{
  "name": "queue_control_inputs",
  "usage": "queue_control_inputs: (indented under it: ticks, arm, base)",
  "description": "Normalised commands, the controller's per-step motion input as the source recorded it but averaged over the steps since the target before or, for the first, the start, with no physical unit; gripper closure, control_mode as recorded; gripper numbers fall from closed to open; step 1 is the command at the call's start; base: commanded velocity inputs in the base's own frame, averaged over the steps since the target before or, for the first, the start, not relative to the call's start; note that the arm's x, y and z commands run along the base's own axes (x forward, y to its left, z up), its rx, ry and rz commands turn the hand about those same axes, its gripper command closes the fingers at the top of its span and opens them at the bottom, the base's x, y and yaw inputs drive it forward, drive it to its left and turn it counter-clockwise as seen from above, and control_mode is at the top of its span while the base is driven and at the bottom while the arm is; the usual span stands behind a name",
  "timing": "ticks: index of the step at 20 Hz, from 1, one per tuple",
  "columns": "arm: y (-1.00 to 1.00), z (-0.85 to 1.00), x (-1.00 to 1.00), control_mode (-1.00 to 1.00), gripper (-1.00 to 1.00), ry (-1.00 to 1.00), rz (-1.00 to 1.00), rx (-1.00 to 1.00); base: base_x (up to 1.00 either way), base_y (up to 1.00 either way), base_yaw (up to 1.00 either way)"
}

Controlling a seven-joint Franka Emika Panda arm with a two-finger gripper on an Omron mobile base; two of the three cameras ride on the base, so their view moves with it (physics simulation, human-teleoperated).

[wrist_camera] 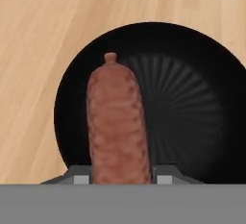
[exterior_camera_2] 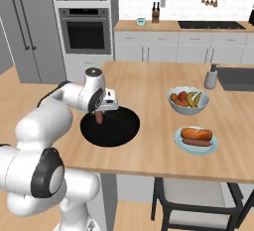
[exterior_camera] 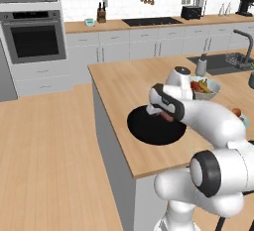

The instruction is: Place one bun and one sausage from the bowl on each plate.

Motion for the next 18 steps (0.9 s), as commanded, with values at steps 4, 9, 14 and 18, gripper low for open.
queue_control_inputs:
  ticks: [4,9,14,18]
  arm:
    - [-0.11,1.00,-0.95,-1.00,1.00,0.04,-0.10,0.01]
    - [-0.11,0.52,-1.00,-1.00,1.00,0.03,-0.12,0.00]
    - [-0.13,0.14,-1.00,-1.00,1.00,0.00,-0.13,0.00]
    - [0.00,0.00,0.00,1.00,1.00,0.00,0.00,0.00]
  base:
    - [0.00,0.00,0.00]
    - [0.00,0.00,0.00]
    - [0.00,0.00,0.00]
    - [-1.00,-0.29,-0.13]
